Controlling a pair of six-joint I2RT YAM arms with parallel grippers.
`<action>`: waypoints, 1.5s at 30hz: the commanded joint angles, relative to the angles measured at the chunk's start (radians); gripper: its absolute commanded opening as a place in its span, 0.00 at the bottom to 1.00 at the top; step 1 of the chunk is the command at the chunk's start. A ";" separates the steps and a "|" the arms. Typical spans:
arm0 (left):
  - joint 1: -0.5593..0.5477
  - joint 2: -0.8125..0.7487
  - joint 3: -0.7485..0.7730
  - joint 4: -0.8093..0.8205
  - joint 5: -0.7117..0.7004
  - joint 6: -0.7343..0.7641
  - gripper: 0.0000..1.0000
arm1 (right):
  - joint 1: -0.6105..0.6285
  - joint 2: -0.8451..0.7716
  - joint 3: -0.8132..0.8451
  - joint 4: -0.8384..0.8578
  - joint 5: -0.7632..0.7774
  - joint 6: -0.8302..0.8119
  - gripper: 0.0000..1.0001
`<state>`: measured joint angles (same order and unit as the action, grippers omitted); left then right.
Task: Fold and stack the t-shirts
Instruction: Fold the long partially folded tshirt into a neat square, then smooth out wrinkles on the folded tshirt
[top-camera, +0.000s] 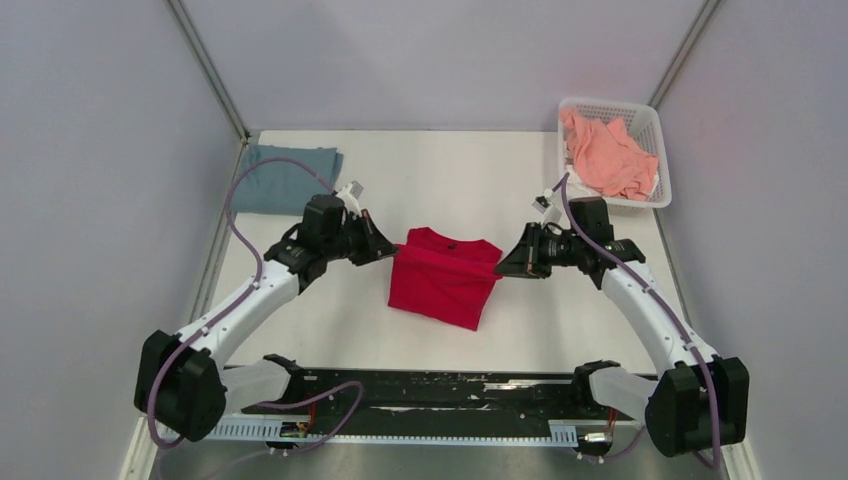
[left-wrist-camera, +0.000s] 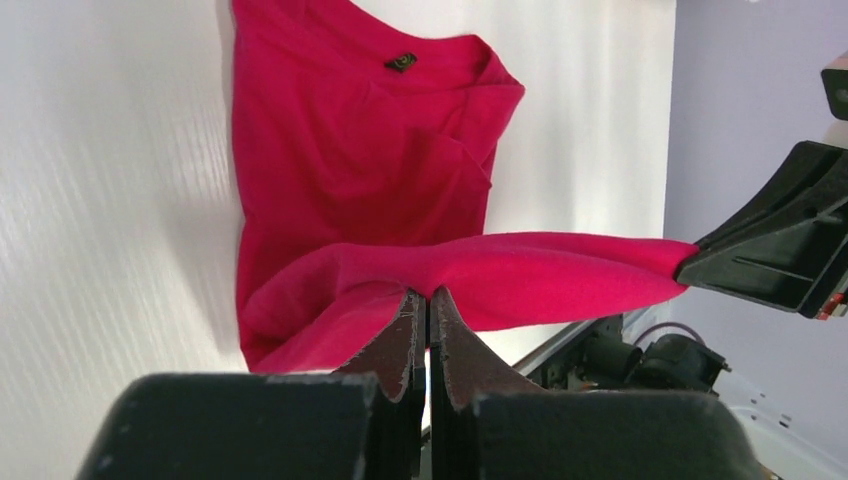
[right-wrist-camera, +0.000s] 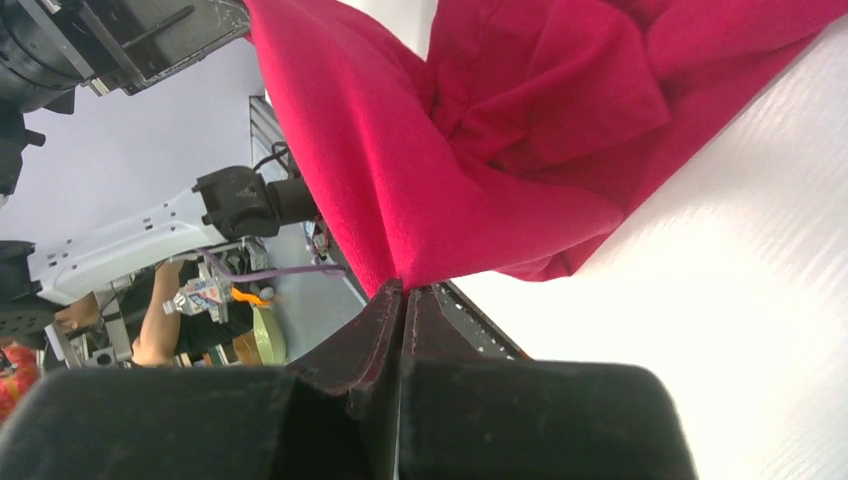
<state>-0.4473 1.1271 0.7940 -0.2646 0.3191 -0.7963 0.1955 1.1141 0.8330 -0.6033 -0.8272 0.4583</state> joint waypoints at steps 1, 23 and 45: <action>0.038 0.038 0.083 0.088 0.035 0.061 0.00 | -0.038 0.056 0.007 0.083 0.017 -0.006 0.00; 0.094 0.715 0.443 0.058 0.141 0.106 0.26 | -0.128 0.469 0.063 0.375 0.126 0.082 0.32; 0.003 0.657 0.422 0.174 0.233 0.059 1.00 | 0.064 0.287 -0.001 0.561 0.161 0.123 1.00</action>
<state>-0.4385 1.7031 1.1679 -0.1593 0.5186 -0.7170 0.2241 1.3102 0.8116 -0.1791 -0.6621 0.5453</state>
